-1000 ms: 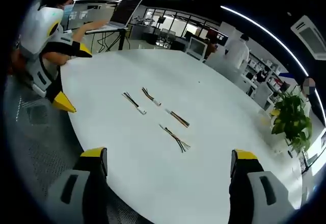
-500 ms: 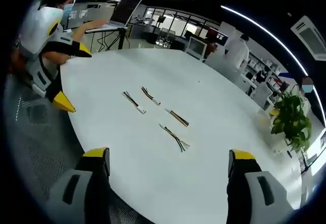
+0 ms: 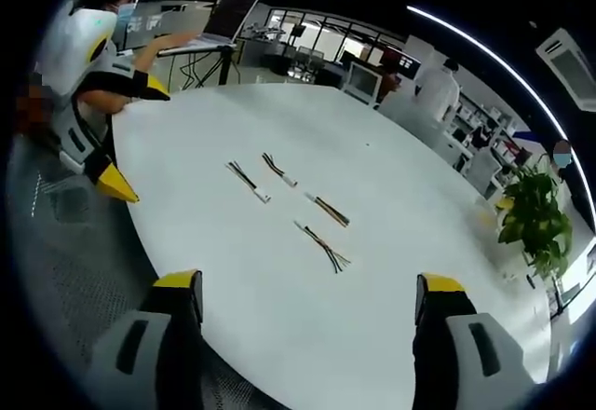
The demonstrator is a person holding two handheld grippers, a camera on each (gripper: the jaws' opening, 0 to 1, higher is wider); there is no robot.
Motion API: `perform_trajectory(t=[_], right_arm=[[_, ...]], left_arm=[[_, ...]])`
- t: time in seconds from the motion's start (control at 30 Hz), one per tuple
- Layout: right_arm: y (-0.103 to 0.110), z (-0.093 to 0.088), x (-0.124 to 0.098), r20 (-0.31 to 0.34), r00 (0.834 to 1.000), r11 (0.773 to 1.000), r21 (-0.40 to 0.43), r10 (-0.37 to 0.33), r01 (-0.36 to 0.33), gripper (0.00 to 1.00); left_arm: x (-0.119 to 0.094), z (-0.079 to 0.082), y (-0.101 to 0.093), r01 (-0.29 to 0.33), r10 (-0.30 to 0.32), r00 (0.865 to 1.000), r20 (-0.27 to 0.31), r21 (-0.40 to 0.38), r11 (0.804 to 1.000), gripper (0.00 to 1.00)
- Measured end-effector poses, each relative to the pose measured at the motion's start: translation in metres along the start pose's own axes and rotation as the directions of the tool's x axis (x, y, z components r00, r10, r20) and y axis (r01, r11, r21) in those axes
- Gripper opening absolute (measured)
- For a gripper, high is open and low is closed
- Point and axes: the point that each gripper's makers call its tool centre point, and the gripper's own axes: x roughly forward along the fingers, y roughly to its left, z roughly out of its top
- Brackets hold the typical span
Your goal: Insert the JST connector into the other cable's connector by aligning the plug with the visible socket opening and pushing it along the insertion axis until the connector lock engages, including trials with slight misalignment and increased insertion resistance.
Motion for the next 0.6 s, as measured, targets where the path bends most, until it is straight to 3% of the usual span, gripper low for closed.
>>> perform_trajectory(t=[0.33, 0.47, 0.6], right_arm=[[0.0020, -0.0020, 0.0010, -0.012, 1.000, 1.000, -0.003, 0.009, -0.009, 0.92], [0.0036, 0.0041, -0.0008, 0.022, 1.000, 1.000, 0.013, 0.019, -0.019, 0.91], [0.0038, -0.0017, 0.0011, -0.008, 1.000, 1.000, 0.018, 0.022, -0.022, 0.91]], left_arm=[[-0.0001, -0.0002, -0.0007, 0.004, -0.004, 1.000, 0.000, 0.002, 1.000, 0.86], [0.0000, -0.0001, -0.0006, 0.003, -0.003, 1.000, 0.000, 0.000, 1.000, 0.86], [0.0001, 0.0008, -0.0013, 0.006, -0.006, 1.000, 0.004, 0.000, 1.000, 0.86]])
